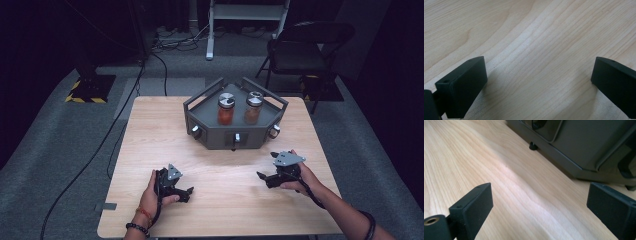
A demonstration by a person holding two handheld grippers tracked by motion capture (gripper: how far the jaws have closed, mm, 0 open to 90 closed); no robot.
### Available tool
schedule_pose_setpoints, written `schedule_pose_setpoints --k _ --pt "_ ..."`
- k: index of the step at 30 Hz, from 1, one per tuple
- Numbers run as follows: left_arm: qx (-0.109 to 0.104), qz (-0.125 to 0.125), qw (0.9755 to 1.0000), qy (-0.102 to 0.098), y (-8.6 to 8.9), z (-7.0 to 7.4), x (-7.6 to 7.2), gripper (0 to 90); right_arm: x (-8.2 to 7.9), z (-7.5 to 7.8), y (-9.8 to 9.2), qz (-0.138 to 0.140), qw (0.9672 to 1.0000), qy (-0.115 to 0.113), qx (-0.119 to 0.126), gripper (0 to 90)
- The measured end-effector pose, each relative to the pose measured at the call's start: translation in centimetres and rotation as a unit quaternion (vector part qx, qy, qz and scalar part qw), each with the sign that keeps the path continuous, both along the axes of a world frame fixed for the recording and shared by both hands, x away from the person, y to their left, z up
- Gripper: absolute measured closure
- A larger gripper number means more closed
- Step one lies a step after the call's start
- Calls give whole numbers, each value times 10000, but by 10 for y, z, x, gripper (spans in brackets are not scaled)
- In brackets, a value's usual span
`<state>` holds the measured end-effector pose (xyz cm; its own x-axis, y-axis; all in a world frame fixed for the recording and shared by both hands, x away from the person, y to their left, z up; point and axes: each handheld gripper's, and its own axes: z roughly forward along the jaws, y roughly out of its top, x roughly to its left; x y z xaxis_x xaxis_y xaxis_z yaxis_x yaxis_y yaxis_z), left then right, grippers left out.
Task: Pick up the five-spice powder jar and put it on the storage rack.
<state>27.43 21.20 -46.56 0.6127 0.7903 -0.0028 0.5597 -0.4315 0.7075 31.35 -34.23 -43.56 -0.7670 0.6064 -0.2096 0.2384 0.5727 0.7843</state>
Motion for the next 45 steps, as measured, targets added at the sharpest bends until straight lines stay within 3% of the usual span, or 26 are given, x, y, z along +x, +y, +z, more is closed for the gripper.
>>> schedule_pose_setpoints --k 13,20,27,36,45 --pt "1 7 10000 2 0 0 0 3 -12 3 -17 50 9997 165 -170 65" --pt "3 10 10000 1 0 0 0 3 -16 -3 -24 72 9991 266 -331 65" --pt "1 9 10000 1 0 0 0 3 -15 -10 -31 42 9987 432 -259 64" --pt "1 9 10000 2 0 0 0 3 -14 -15 -35 59 9976 558 -407 62" --pt "1 9 10000 2 0 0 0 3 -8 -17 -43 2 9971 719 -238 39"
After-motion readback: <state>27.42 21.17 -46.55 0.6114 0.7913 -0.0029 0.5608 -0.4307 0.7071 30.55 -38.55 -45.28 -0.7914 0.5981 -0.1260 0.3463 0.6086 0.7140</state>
